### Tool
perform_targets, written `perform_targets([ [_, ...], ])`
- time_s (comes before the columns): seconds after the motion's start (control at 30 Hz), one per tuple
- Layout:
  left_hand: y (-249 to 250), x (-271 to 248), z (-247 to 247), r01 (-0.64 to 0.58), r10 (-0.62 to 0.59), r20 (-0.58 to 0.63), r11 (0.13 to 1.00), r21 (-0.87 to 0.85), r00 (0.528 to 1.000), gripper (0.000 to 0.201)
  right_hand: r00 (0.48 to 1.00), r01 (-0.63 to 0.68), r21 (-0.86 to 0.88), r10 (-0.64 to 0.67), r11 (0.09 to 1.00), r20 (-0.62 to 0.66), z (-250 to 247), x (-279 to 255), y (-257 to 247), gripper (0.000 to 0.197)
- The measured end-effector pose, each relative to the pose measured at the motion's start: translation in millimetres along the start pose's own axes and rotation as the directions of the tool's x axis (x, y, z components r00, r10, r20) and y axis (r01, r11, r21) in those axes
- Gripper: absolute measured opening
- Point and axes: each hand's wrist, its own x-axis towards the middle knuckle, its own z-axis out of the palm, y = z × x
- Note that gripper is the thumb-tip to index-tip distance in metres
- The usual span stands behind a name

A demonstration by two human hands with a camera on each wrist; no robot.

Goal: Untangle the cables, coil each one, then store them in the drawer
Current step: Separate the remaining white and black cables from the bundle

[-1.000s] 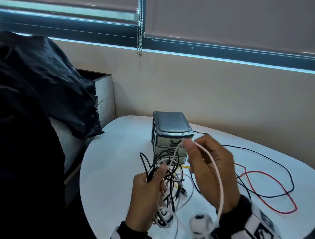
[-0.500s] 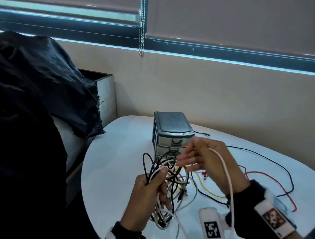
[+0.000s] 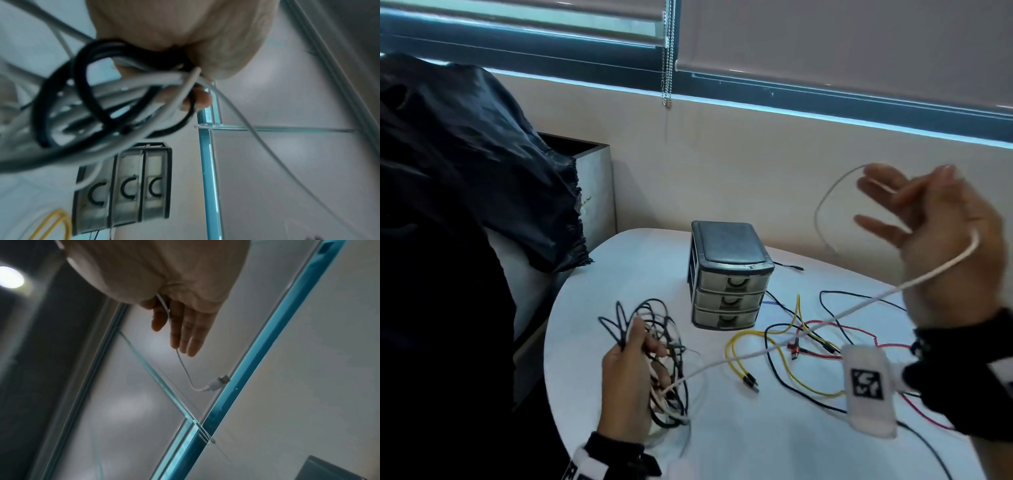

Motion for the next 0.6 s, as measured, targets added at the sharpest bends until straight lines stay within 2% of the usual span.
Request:
perform_targets([
  [0.1,9.7,9.6,-3.0,-0.009,0.001,-0.099,0.997,-0.083,0.995,0.041,0.995,-0.096,-0.085,0.092,0.992,-0.049,-24.6,28.7,3.7,0.043],
  [0.2,15.0,16.3,-3.7,-0.070,0.067,-0.145,0.997,-0.014,0.987,0.043,0.978,-0.204,-0.268,0.207,0.942,-0.016,-45.2,44.9,13.1,0.041],
  [0.23,15.9,16.9,-3.9,-0.075,0.074,-0.141,0.997,-0.006,0.987,0.043,0.970,-0.215,-0.417,0.244,0.883,0.015,-50.1,44.1,18.9,0.040],
  [0.27,16.0,16.4,-4.0,-0.068,0.067,-0.128,0.998,-0.007,0.990,0.043,0.960,-0.185,-0.612,0.274,0.769,0.054,-54.8,40.9,26.9,0.038],
  [0.33,17.2,12.5,-1.4,-0.037,0.035,-0.083,0.999,-0.016,0.996,0.042,0.906,-0.044,-0.908,0.399,0.418,0.139,-61.3,22.9,46.8,0.038],
  [0.37,18.4,10.0,1.1,-0.024,0.022,-0.056,0.999,-0.023,0.998,0.042,0.880,0.015,-0.961,0.452,0.277,0.144,-63.4,9.3,57.2,0.038],
  [0.4,19.3,8.1,3.6,-0.016,0.015,-0.030,0.999,-0.030,0.999,0.041,0.870,0.054,-0.976,0.469,0.211,0.150,-63.1,-5.5,65.1,0.038],
  [0.47,20.9,5.1,8.3,-0.022,0.022,0.006,0.999,-0.041,1.000,0.041,0.873,0.085,-0.950,0.438,0.301,0.216,-61.0,-32.8,78.5,0.025],
  [0.5,21.8,4.1,10.6,-0.030,0.031,0.014,0.999,-0.040,0.999,0.041,0.831,0.119,-0.925,0.474,0.361,0.292,-59.9,-45.7,82.9,0.009],
  [0.53,22.6,3.4,12.4,-0.040,0.041,0.020,0.999,-0.033,0.999,0.042,0.734,0.177,-0.897,0.553,0.405,0.394,-55.5,-57.4,80.9,0.015],
  [0.57,23.7,2.9,14.2,-0.052,0.052,0.022,0.998,-0.023,0.998,0.043,0.604,0.230,-0.865,0.632,0.445,0.486,-53.8,-68.8,82.1,0.033],
  [0.6,24.9,2.3,15.8,-0.065,0.065,0.022,0.998,-0.012,0.998,0.043,0.476,0.245,-0.861,0.719,0.446,0.507,-48.9,-78.2,80.1,0.046],
])
